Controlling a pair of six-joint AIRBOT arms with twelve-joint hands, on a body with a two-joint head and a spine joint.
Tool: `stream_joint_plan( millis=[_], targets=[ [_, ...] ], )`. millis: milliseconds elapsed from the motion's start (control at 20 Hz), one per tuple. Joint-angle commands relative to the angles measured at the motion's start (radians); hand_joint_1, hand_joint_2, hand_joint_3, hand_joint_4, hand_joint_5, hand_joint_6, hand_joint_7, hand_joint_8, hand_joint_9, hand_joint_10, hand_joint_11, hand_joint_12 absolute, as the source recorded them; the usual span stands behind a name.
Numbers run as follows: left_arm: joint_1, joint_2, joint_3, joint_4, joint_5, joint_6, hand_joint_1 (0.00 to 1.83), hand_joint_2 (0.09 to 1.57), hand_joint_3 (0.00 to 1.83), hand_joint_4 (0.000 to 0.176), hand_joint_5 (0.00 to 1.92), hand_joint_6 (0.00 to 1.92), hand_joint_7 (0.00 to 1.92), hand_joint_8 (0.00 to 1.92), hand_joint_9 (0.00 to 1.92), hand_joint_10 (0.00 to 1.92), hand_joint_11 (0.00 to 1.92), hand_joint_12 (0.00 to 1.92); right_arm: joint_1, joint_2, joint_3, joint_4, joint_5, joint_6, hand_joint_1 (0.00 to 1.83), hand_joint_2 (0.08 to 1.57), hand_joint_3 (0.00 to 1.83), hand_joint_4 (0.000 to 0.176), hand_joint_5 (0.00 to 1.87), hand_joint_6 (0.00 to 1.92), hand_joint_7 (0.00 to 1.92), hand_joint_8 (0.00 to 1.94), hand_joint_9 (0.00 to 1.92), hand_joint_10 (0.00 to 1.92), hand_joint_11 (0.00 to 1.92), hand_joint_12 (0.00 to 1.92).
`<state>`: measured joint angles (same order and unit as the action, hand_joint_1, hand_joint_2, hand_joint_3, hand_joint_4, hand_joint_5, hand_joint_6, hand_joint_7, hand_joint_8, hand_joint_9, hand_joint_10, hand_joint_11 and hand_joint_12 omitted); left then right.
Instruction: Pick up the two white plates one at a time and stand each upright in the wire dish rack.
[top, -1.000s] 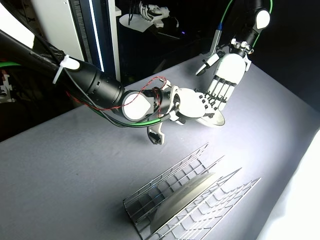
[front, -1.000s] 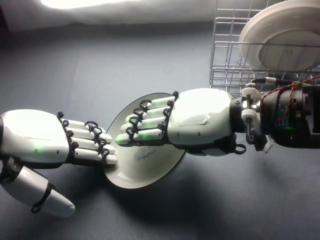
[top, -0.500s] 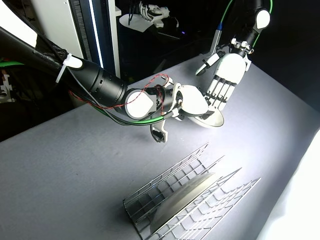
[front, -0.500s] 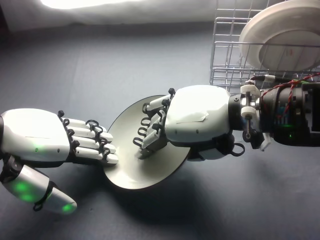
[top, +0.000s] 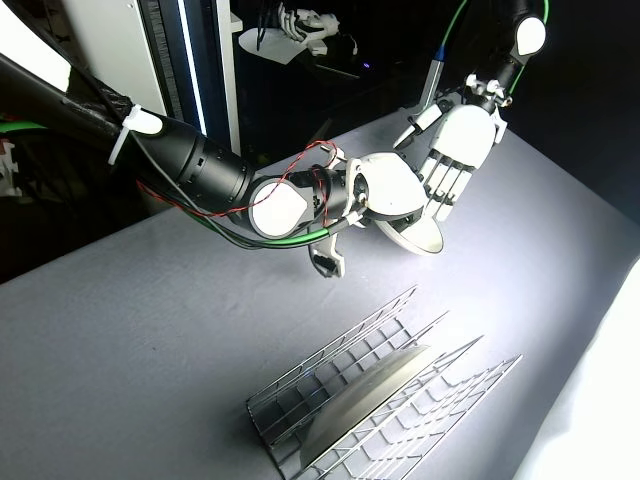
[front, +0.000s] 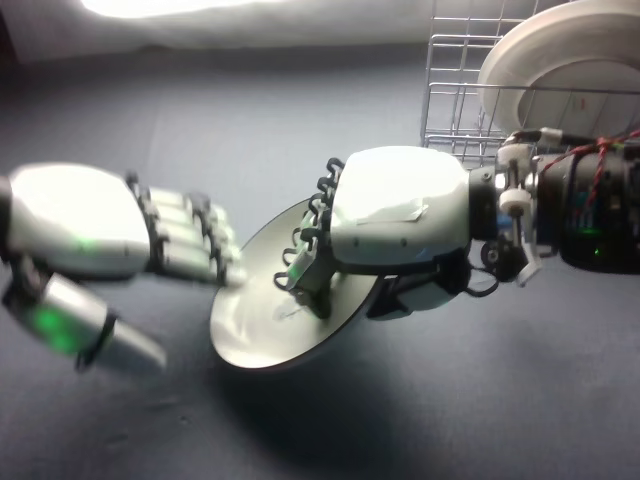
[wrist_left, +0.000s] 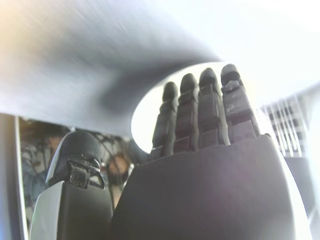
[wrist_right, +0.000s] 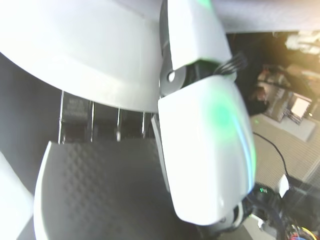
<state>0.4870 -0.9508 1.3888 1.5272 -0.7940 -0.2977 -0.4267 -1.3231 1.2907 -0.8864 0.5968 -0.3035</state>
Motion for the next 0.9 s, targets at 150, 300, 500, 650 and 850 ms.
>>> stream_joint_plan(
  millis=[150,300,500,650,850],
  targets=[
    [-0.082,0.022,0.03,-0.054,-0.045,-0.015,0.0,1.23,0.0,0.0,0.14,0.01,0.13,0.01,0.07,0.01,0.02,0.01,0.03,0.061,-0.081,0.098,0.065,0.005,1.39,1.07,0.0,0.0,1.01,0.99,1.13,0.58,1.04,1.02,0.99,1.27],
    [-0.112,0.031,0.046,-0.054,-0.06,-0.018,0.0,1.22,0.0,0.0,0.14,0.01,0.12,0.0,0.05,0.01,0.01,0.01,0.051,0.118,-0.148,0.16,0.071,0.005,1.39,1.05,0.0,0.0,1.05,0.9,1.17,0.52,1.05,1.0,0.98,1.3],
    [-0.142,0.04,0.062,-0.054,-0.075,-0.018,0.0,1.22,0.0,0.0,0.12,0.0,0.08,0.0,0.03,0.0,0.0,0.0,0.082,0.189,-0.223,0.232,0.08,0.013,1.38,1.07,0.0,0.0,0.99,0.99,1.09,0.65,1.04,1.04,1.02,1.31],
    [-0.146,0.044,0.088,-0.046,-0.075,-0.018,0.0,1.22,0.0,0.0,0.13,0.01,0.09,0.0,0.04,0.01,0.01,0.0,0.099,0.238,-0.268,0.306,0.079,0.015,1.39,1.07,0.0,0.0,1.0,0.99,1.12,0.61,1.05,1.01,1.03,1.27],
    [-0.146,0.044,0.125,-0.034,-0.081,-0.018,0.0,1.23,0.0,0.0,0.13,0.0,0.1,0.0,0.04,0.0,0.01,0.0,0.12,0.29,-0.31,0.474,0.075,0.018,1.38,1.08,0.0,0.0,0.98,1.05,1.06,0.72,1.0,1.02,0.99,1.2]
  ],
)
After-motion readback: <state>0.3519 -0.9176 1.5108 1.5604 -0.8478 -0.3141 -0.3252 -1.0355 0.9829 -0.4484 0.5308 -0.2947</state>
